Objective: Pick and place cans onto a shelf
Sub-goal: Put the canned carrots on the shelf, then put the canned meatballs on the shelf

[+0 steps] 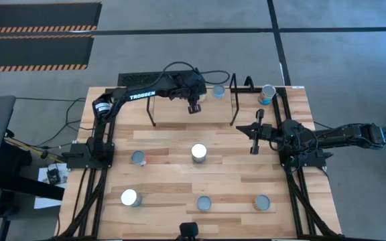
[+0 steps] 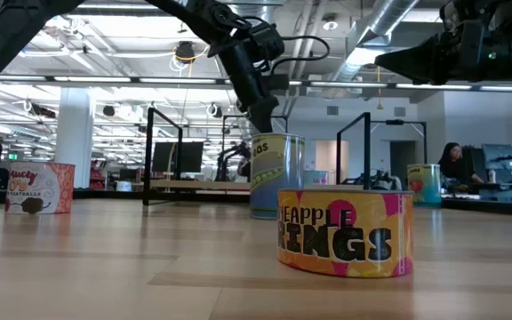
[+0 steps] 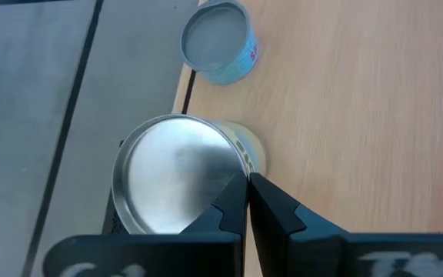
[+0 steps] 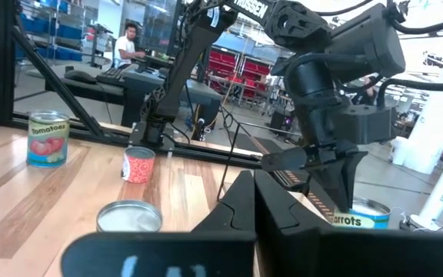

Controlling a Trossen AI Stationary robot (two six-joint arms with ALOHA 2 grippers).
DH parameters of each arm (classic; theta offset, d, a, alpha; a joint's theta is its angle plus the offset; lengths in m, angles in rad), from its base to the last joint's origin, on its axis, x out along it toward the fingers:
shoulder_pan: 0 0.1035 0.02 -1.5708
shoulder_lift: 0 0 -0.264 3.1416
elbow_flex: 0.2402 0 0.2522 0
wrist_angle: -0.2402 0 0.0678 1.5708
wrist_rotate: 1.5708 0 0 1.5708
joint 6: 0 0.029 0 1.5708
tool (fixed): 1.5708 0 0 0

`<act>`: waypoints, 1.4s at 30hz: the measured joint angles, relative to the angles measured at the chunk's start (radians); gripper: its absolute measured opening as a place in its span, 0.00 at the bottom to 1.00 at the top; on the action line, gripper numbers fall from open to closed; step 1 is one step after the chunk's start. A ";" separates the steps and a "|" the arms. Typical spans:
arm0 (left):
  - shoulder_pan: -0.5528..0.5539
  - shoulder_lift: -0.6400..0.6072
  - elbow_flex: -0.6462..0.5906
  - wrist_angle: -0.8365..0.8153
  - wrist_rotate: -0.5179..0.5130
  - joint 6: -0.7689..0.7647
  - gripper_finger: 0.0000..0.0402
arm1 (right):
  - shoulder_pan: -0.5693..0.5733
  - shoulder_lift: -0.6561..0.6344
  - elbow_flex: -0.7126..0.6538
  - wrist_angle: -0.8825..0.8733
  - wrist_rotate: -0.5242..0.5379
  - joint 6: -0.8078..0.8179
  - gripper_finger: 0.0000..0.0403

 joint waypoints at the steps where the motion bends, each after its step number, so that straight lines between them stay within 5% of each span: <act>1: -0.001 0.000 0.000 0.003 -0.001 0.000 0.00 | 0.000 0.000 0.000 0.000 0.000 0.000 0.02; 21: -0.002 0.000 -0.001 0.045 -0.009 0.009 0.08 | 0.000 0.000 0.000 0.000 0.000 0.001 0.02; 28: -0.011 -0.085 -0.002 -0.015 -0.105 0.051 0.08 | 0.000 0.000 0.000 0.000 0.000 0.001 0.02; 34: 0.017 -0.127 -0.004 -0.233 -0.002 -0.036 0.01 | 0.000 0.000 0.000 -0.008 0.000 0.001 0.02; 42: 0.085 -0.111 -0.133 -0.057 0.069 -0.054 0.00 | 0.000 0.000 0.000 -0.007 0.000 0.007 0.02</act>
